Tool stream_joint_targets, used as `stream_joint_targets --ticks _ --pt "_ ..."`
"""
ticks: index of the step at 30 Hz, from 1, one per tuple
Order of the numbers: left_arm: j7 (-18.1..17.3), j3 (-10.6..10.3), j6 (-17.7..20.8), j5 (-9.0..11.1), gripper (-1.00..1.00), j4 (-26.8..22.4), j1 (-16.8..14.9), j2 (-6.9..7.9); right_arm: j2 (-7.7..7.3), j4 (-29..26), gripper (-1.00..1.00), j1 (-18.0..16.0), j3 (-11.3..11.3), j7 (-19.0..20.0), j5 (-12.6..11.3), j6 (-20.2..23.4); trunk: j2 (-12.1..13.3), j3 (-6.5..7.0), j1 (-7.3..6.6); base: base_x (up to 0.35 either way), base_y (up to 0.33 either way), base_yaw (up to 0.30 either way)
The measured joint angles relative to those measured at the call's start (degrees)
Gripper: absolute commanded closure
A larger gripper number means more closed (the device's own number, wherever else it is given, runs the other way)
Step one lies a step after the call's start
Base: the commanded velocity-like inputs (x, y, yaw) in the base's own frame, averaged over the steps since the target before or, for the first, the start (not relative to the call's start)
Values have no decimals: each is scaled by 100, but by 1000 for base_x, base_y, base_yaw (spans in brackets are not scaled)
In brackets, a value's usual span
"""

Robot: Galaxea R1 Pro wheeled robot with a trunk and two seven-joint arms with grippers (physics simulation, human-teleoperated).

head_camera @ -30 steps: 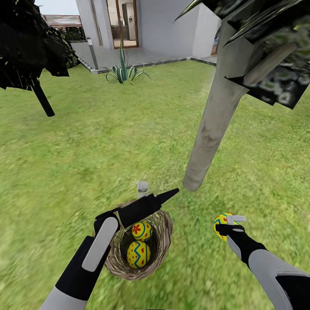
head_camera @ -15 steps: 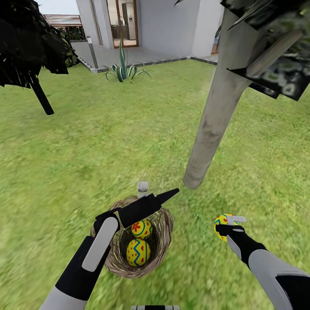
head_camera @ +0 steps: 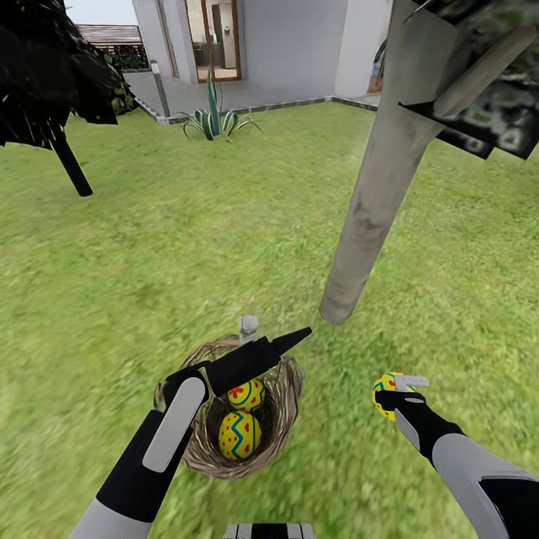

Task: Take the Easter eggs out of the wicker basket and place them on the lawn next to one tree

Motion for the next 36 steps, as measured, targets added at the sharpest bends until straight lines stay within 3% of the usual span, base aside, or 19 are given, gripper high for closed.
stream_joint_targets --ticks 18,23,27,32,36 --pt "0 0 0 0 -100 0 0 0 -7 -7 100 0 -23 0 22 -54 -722 -323 395 0 0 0" --pt "-82 5 1 3 -100 0 0 7 -6 -23 100 0 -17 -1 28 -61 -723 -324 396 0 0 0" --pt "-152 134 73 130 -100 27 18 136 100 -127 100 -17 15 103 5 5 -724 -323 396 0 0 0" --pt "-203 294 88 290 -100 24 34 297 256 32 100 -178 -52 -48 0 -154 -724 -324 396 0 0 0" --pt "-332 424 91 421 -100 26 35 426 258 159 100 -298 -54 -58 1 -280 -724 -324 396 0 0 0"
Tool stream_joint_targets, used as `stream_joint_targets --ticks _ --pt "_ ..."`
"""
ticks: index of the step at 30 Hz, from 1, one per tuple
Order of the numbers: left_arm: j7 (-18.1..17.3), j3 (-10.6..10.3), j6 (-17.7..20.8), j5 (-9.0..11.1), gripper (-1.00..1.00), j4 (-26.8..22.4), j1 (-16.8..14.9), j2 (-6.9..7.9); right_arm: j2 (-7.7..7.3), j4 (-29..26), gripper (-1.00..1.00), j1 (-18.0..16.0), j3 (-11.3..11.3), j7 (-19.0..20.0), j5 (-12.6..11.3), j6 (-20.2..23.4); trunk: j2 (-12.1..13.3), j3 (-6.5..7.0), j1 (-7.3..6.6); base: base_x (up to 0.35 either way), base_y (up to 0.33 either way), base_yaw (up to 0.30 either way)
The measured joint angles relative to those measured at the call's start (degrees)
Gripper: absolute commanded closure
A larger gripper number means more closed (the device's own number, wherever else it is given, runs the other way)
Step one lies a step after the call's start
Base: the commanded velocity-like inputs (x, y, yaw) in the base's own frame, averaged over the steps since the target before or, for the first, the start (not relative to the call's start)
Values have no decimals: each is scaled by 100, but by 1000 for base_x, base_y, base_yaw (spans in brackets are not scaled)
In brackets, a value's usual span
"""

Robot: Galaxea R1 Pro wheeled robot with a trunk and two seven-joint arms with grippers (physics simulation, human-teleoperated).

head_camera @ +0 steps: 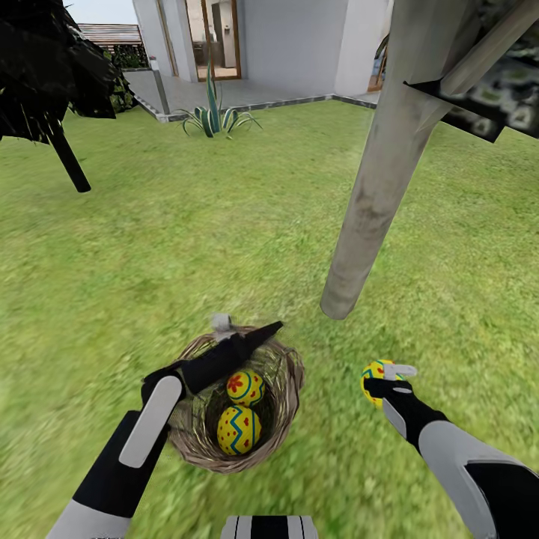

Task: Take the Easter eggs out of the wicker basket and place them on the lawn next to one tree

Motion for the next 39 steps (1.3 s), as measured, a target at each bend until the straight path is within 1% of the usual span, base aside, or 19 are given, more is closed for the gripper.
stream_joint_targets --ticks 3,7,8,9,20,26,30,34,39 --pt "-81 98 -1 95 -100 0 0 96 -1 94 100 0 -1 -5 -1 -87 0 0 0 0 0 0" --pt "-86 233 4 219 -100 1 1 221 -7 121 100 0 -6 -17 -5 -95 0 0 0 0 0 0" --pt "-86 691 3 471 -100 0 0 420 -7 124 100 0 -7 -20 -7 -94 0 0 0 0 0 0" --pt "-85 803 4 481 -100 0 0 430 -5 126 100 0 -8 -21 -9 -85 0 0 0 0 0 0" --pt "-93 806 4 488 -100 -12 1 430 -10 150 100 -1 -15 -18 -59 -37 0 0 0 0 0 0" --pt "-134 756 8 487 -100 -48 1 421 -11 187 100 -1 -17 -15 -70 -22 0 0 0 0 0 0" --pt "-397 746 11 487 -100 -57 1 418 -12 199 100 -1 -22 -15 -75 -21 0 0 0 0 0 0" --pt "-485 752 11 486 -100 -53 1 420 -17 198 100 -1 -25 -15 -73 -21 0 0 0 0 0 0" --pt "-491 746 11 484 -100 -53 1 421 -11 192 100 0 -26 -15 -60 -26 -199 -89 109 0 0 0"
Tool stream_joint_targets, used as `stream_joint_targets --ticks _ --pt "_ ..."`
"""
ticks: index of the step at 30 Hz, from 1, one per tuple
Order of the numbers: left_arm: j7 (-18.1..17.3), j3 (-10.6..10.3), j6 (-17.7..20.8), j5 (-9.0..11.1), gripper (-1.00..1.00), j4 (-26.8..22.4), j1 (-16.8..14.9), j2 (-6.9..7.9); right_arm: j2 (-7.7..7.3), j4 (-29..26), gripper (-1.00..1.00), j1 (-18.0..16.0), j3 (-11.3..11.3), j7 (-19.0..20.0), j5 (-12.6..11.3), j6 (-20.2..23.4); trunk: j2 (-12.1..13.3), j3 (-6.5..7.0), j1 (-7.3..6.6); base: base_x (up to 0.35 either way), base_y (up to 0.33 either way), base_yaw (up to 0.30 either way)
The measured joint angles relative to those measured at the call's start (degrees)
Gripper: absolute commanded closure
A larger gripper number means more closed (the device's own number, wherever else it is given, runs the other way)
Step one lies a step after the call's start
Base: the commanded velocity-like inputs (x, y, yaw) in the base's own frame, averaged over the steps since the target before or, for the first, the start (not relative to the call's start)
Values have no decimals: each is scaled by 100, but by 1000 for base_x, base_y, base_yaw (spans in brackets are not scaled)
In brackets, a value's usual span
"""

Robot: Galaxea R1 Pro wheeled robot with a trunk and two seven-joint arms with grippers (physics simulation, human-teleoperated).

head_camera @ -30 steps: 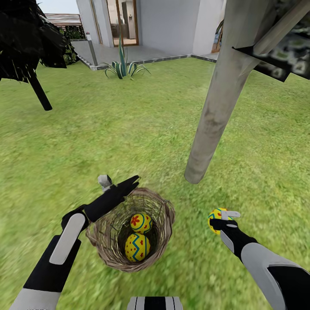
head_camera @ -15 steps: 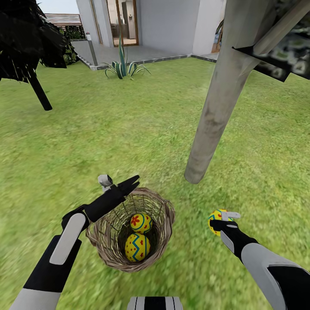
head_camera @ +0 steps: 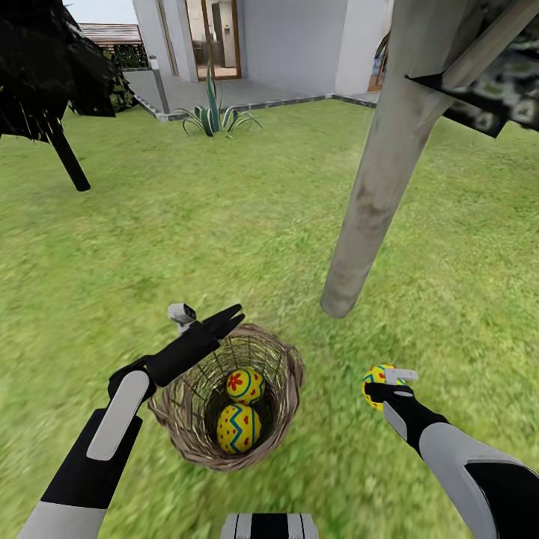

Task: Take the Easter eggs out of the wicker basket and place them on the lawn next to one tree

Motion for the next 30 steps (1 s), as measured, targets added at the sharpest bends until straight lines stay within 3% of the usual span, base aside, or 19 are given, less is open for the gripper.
stream_joint_targets --ticks 18,25,30 --pt "-54 0 45 1 -100 -5 0 -1 -18 8 100 0 0 -43 -18 -36 -722 -323 395 0 0 0" --pt "-85 5 289 4 -100 -9 0 -16 -5 23 100 1 8 -45 48 -84 -734 -478 415 0 0 0" --pt "-85 8 311 14 -100 -9 0 -18 1 14 100 0 9 -44 67 -82 -734 -479 414 0 0 0"
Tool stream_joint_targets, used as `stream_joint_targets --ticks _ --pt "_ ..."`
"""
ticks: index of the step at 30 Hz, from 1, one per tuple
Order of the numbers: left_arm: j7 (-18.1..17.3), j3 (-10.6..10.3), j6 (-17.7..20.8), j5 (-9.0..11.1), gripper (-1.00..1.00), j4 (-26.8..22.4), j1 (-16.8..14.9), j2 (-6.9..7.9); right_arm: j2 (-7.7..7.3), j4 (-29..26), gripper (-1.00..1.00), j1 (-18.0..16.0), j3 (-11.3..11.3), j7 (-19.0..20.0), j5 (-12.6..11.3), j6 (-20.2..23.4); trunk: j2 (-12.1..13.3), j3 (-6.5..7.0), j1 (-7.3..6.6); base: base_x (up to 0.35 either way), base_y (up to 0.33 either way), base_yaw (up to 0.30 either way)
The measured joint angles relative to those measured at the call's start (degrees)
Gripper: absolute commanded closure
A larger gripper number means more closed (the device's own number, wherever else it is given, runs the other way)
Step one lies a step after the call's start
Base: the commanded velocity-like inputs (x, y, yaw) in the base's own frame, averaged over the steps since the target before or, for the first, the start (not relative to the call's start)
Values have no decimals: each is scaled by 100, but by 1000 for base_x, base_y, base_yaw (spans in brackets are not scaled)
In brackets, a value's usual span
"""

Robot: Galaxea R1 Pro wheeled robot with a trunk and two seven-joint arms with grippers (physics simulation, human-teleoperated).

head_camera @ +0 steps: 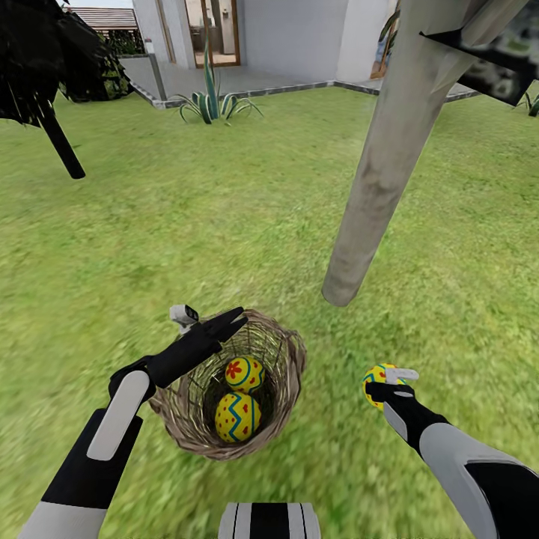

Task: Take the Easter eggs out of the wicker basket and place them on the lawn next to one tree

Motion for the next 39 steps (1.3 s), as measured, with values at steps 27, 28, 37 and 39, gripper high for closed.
stream_joint_targets --ticks 27,28,37,39 --pt "1814 605 1537 315 -100 -122 -208 6 -4 0 100 0 20 -6 2 20 0 0 0 0 0 0" --pt "1889 683 1538 399 -100 -132 -236 27 -5 1 100 0 23 -10 0 25 0 0 0 0 0 0" --pt "2420 743 1560 518 -100 -165 -455 154 -35 26 100 4 34 -81 -35 71 0 0 0 0 0 0" --pt "2421 709 1560 532 -100 -163 -456 149 -35 133 100 8 28 -139 -37 72 0 0 0 0 0 0"
